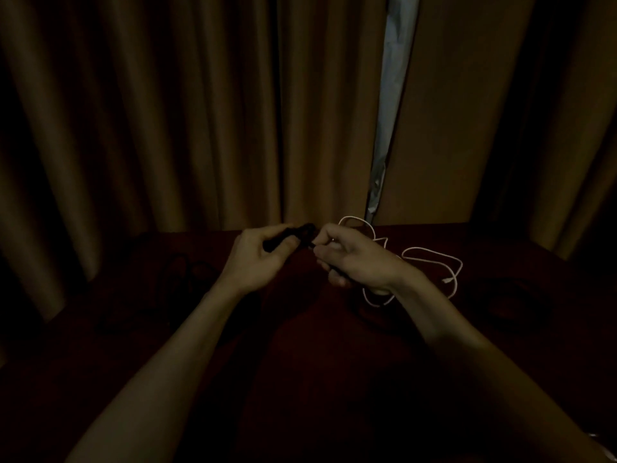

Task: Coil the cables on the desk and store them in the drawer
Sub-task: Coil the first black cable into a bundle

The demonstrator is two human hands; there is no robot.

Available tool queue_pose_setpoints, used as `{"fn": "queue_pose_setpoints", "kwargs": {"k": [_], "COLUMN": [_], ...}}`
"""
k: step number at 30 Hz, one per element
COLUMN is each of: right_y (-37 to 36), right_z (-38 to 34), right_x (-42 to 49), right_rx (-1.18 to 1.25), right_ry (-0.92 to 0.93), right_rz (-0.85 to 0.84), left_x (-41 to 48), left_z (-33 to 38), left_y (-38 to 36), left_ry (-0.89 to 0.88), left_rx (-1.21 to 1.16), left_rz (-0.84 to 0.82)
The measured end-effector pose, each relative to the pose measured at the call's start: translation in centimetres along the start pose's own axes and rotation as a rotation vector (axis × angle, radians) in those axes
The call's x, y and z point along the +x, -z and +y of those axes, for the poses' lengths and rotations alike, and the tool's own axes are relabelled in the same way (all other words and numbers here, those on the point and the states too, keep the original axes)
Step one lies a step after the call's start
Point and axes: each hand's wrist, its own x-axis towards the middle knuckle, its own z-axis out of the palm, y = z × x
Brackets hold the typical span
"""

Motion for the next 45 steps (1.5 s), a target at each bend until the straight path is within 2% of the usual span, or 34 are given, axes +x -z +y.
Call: {"fn": "queue_pose_setpoints", "kwargs": {"k": [3,6,10,16,19,22,26,31,34,36,41,45], "right_y": [-0.5,-1.0,-2.1,-2.5,-2.0,-1.3,0.1,0.2,0.1,0.0,-1.2,-2.5], "right_z": [0.9,1.5,2.1,2.8,3.0,2.8,1.6,0.0,0.3,0.4,-0.1,-0.4], "right_x": [-0.2,-0.7,-1.1,-2.2,-2.8,-2.8,-2.4,-1.6,-1.5,-1.5,-2.2,-3.1], "right_rx": [0.198,0.276,0.392,0.497,0.363,0.121,-0.268,-0.390,-0.355,-0.321,-0.239,-0.078], "right_ry": [-0.041,-0.066,-0.089,-0.157,-0.225,-0.275,-0.203,-0.207,-0.194,-0.172,-0.071,-0.016], "right_rz": [0.022,0.031,0.029,-0.137,-0.240,-0.242,-0.269,-0.261,-0.185,-0.112,0.030,0.088], "left_x": [-0.1,-0.4,-0.9,-1.9,-2.7,-3.4,-4.0,-4.0,-3.6,-3.8,-4.0,-4.0], "left_z": [0.2,1.1,2.0,3.8,4.2,4.2,4.0,4.3,4.0,3.9,2.8,2.4], "left_y": [0.0,0.2,0.1,0.1,0.8,1.7,2.4,1.6,1.4,1.1,0.3,-0.3], "left_ry": [0.041,0.111,0.156,0.207,0.187,0.163,0.149,0.063,0.007,-0.016,-0.040,-0.013], "left_rx": [-0.150,-0.350,-0.400,-0.504,-0.474,-0.388,-0.184,0.043,0.223,0.310,0.408,0.384], "left_rz": [0.009,0.030,0.054,0.041,-0.064,-0.244,-0.483,-0.589,-0.567,-0.490,-0.288,-0.072]}}
